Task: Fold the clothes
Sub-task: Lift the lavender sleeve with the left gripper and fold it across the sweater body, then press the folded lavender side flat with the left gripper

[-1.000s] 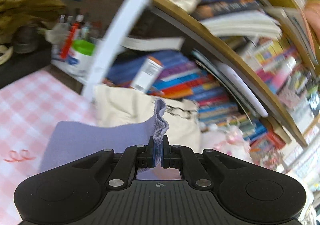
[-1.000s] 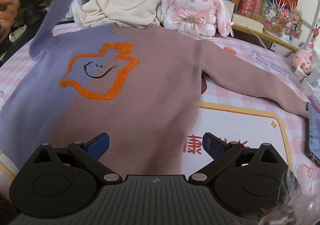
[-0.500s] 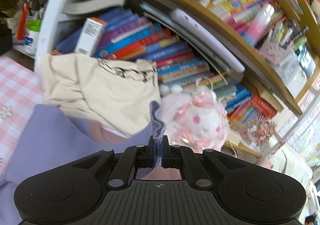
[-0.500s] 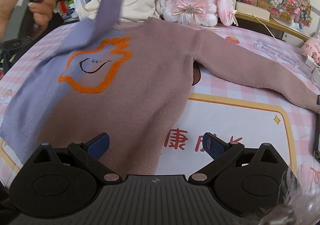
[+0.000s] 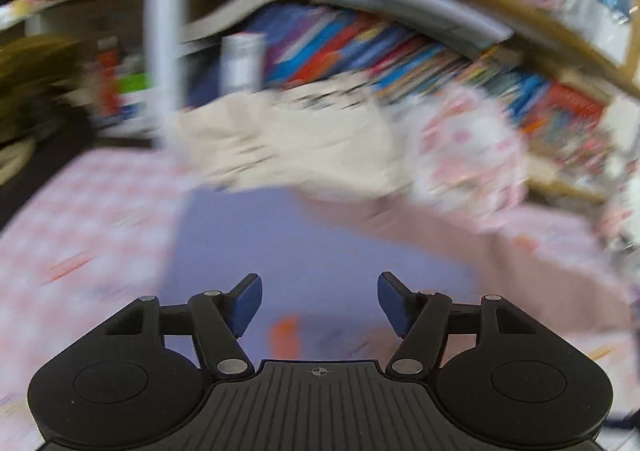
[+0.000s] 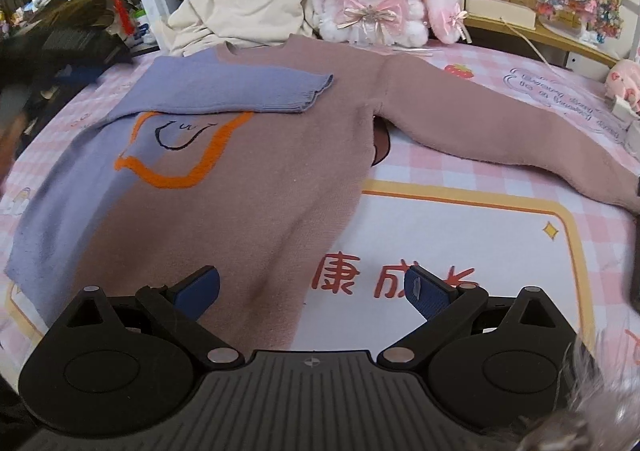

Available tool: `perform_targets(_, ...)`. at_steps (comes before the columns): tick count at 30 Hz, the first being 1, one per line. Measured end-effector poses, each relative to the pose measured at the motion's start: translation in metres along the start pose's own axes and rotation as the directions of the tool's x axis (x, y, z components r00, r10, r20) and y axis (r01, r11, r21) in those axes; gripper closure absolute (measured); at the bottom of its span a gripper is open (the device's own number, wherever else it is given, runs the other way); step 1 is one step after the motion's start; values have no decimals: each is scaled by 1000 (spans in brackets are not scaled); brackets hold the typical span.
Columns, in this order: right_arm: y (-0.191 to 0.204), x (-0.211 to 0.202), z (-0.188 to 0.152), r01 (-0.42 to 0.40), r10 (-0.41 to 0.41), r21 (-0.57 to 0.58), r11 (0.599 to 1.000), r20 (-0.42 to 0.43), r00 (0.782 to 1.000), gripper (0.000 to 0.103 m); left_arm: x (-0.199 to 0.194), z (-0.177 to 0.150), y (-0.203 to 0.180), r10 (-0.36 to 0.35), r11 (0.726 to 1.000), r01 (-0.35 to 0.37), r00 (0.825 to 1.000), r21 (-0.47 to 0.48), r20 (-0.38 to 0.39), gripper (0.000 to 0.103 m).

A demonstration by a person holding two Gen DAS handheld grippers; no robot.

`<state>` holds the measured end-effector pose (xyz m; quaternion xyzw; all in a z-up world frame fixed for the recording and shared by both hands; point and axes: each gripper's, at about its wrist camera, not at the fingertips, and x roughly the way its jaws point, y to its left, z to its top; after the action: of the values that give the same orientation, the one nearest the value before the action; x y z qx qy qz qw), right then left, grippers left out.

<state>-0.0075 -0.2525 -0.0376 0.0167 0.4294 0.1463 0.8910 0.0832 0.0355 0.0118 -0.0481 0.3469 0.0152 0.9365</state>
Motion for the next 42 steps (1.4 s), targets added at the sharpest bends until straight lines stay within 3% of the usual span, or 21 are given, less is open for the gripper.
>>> perform_targets(4, 7, 2, -2, -17, 17, -18, 1000, -11, 1000, 5, -24, -45, 45, 191, 981, -192, 981, -38, -23, 38)
perform_targets(8, 20, 0, -8, 0, -1, -52, 999, -17, 1000, 5, -32, -73, 84, 250, 960, -259, 964, -109, -86, 40)
perform_targets(10, 25, -2, -10, 16, -17, -55, 998, -14, 1000, 7, -30, -77, 94, 230, 965, -241, 968, -105, -103, 42)
perform_targets(11, 27, -3, -11, 24, -25, -53, 998, -14, 1000, 9, -28, -78, 99, 219, 968, -231, 969, -102, -111, 50)
perform_targets(14, 31, -2, -14, 36, -37, -22, 999, -45, 998, 24, -18, -78, 101, 170, 983, -178, 975, -50, -141, 76)
perform_targets(16, 38, -2, -17, 57, -58, -25, 998, -53, 997, 32, -16, -79, 103, 132, 989, -140, 980, -50, -146, 84)
perform_targets(17, 42, -3, -18, 63, -65, -28, 998, -53, 996, 41, -15, -81, 103, 113, 991, -122, 983, -55, -145, 88)
perform_targets(18, 45, -4, -18, 68, -69, -26, 997, -52, 996, 50, -15, -81, 103, 97, 993, -106, 985, -57, -143, 90)
perform_targets(20, 51, -4, -19, 75, -75, -14, 997, -50, 996, 60, -17, -84, 102, 74, 996, -81, 987, -44, -143, 98)
perform_targets(22, 56, -4, -18, 77, -77, -1, 997, -47, 996, 81, -17, -85, 106, 52, 998, -58, 988, -38, -145, 99)
perform_targets(24, 62, -3, -17, 79, -78, 11, 997, -48, 996, 86, -19, -87, 112, 39, 998, -46, 988, -43, -147, 99)
perform_targets(42, 97, 0, -23, 104, -101, 62, 993, -53, 993, 88, -29, -93, 153, -34, 997, 24, 988, -68, -150, 98)
